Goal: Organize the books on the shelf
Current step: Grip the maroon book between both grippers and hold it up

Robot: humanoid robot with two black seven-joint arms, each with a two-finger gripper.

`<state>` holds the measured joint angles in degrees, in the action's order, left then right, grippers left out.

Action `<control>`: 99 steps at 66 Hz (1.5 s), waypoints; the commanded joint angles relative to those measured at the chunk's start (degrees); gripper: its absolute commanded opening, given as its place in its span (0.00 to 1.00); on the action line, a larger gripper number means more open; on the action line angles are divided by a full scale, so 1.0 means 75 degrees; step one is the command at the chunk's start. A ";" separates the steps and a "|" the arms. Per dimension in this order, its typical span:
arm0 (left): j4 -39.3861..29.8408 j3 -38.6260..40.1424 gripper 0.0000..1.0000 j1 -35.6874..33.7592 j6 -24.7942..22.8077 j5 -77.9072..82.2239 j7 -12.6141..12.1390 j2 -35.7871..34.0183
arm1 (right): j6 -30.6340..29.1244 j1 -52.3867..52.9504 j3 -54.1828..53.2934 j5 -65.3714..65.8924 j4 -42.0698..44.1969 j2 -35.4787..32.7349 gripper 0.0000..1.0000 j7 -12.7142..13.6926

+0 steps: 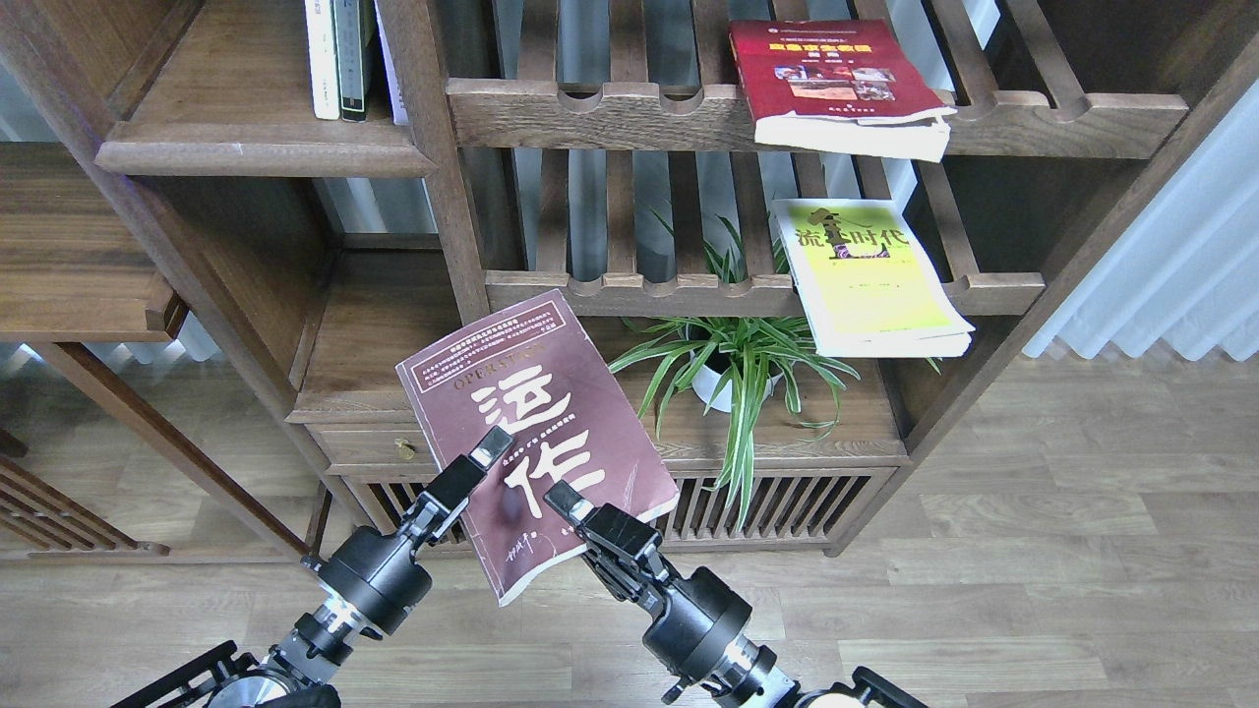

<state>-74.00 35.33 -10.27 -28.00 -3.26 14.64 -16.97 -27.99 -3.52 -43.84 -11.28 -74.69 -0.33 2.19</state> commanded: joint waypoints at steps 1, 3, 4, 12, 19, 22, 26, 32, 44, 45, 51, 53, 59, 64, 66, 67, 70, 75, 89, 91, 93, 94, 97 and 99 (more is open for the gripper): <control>-0.0012 0.0012 0.09 0.0022 0.0000 0.0002 0.0005 -0.0011 | -0.0001 -0.0012 -0.0026 -0.0008 -0.0003 -0.0038 0.65 -0.0011; -0.0012 0.0012 0.10 0.0022 0.0000 0.0002 0.0005 -0.0011 | -0.0001 -0.0012 -0.0049 -0.0008 0.0009 -0.0015 0.60 -0.0023; -0.0012 0.0012 0.10 0.0022 0.0000 0.0002 0.0005 -0.0011 | -0.0001 -0.0012 -0.0061 -0.0020 0.0021 -0.0015 0.56 -0.0023; -0.0012 0.0023 0.10 0.0034 0.0000 0.0002 0.0005 -0.0011 | -0.0001 0.0000 -0.0284 -0.0020 0.0021 -0.0015 0.41 -0.0011; -0.0012 0.0023 0.10 0.0034 0.0000 0.0002 0.0005 0.0001 | -0.0001 0.0000 -0.0436 -0.0067 0.0103 -0.0050 0.06 0.0047; -0.0012 0.0047 0.10 0.0034 0.0000 0.0002 0.0005 0.0001 | -0.0001 0.0000 -0.0448 -0.0079 0.0255 -0.0050 0.04 0.0059; -0.0012 0.0070 0.11 0.0034 0.0000 0.0002 0.0005 0.0001 | -0.0001 0.0012 -0.0413 -0.0055 0.0548 -0.0038 0.04 0.0082; -0.0012 0.0070 0.11 0.0034 0.0000 0.0002 0.0005 0.0001 | -0.0001 0.0012 -0.0378 -0.0043 0.0654 -0.0015 0.10 0.0082; -0.0012 0.0070 0.11 0.0046 0.0000 0.0002 0.0005 0.0001 | -0.0001 0.0012 -0.0401 0.0296 0.0701 0.0009 0.52 0.0083; -0.0012 0.0070 0.12 0.0046 0.0000 0.0002 0.0005 0.0001 | -0.0001 0.0012 -0.0401 0.0308 0.0701 0.0009 0.52 0.0082; -0.0012 0.0070 0.12 0.0034 0.0000 0.0002 0.0005 0.0001 | -0.0001 0.0012 -0.0425 0.0320 0.0701 0.0009 0.57 0.0082; -0.0012 0.0070 0.12 0.0034 0.0000 0.0002 0.0005 0.0001 | -0.0001 0.0023 -0.0425 0.0320 0.0701 0.0021 0.58 0.0082; -0.0012 0.0070 0.12 0.0034 0.0000 0.0002 -0.0007 0.0001 | -0.0001 0.0024 -0.0436 0.0320 0.0689 0.0021 0.64 0.0082; -0.0024 0.0082 0.12 0.0034 0.0000 0.0002 0.0005 0.0001 | -0.0001 0.0024 -0.0436 0.0332 0.0689 0.0021 0.68 0.0071; -0.0035 0.0082 0.12 0.0034 0.0000 0.0002 0.0005 0.0001 | -0.0001 0.0024 -0.0448 0.0332 0.0689 0.0021 0.70 0.0059; -0.0059 0.0082 0.12 0.0034 0.0000 0.0002 -0.0007 -0.0011 | -0.0001 0.0024 -0.0448 0.0332 0.0689 0.0021 0.71 0.0047; -0.0117 0.0035 0.12 0.0034 0.0000 0.0002 -0.0007 -0.0105 | -0.0001 0.0035 -0.0460 0.0332 0.0689 0.0021 0.73 0.0024; -0.0258 0.0000 0.12 0.0022 0.0000 0.0177 -0.0053 -0.0444 | -0.0001 0.0035 -0.0507 0.0343 0.0701 -0.0003 0.76 0.0000; -0.0598 0.0562 0.12 0.0046 0.0000 0.0470 -0.0967 -0.0925 | -0.0001 0.0070 -0.0788 0.0343 0.0701 0.0021 0.78 -0.0011; -0.0668 0.0703 0.12 0.0093 0.0000 0.0494 -0.1319 -0.1159 | -0.0001 0.0141 -0.0788 0.0343 0.0701 0.0021 0.78 -0.0011; -0.0680 0.0773 0.12 0.0093 0.0000 0.0517 -0.1506 -0.1218 | -0.0001 0.0176 -0.0800 0.0355 0.0712 0.0021 0.78 -0.0011; -0.0680 0.0785 0.12 0.0093 0.0000 0.0517 -0.1553 -0.1241 | -0.0001 0.0199 -0.0800 0.0355 0.0712 0.0021 0.78 -0.0011; -0.0680 0.0937 0.12 0.0093 0.0000 0.0564 -0.1752 -0.1277 | -0.0001 0.0292 -0.0811 0.0355 0.0724 0.0009 0.78 -0.0011; -0.0680 0.1065 0.12 0.0104 0.0000 0.0611 -0.1823 -0.1289 | -0.0001 0.0363 -0.0811 0.0355 0.0736 0.0009 0.78 -0.0023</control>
<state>-78.86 40.70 -9.69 -28.01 0.52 4.40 -25.52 -28.00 -2.28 -49.79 -8.66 -69.45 -0.19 2.10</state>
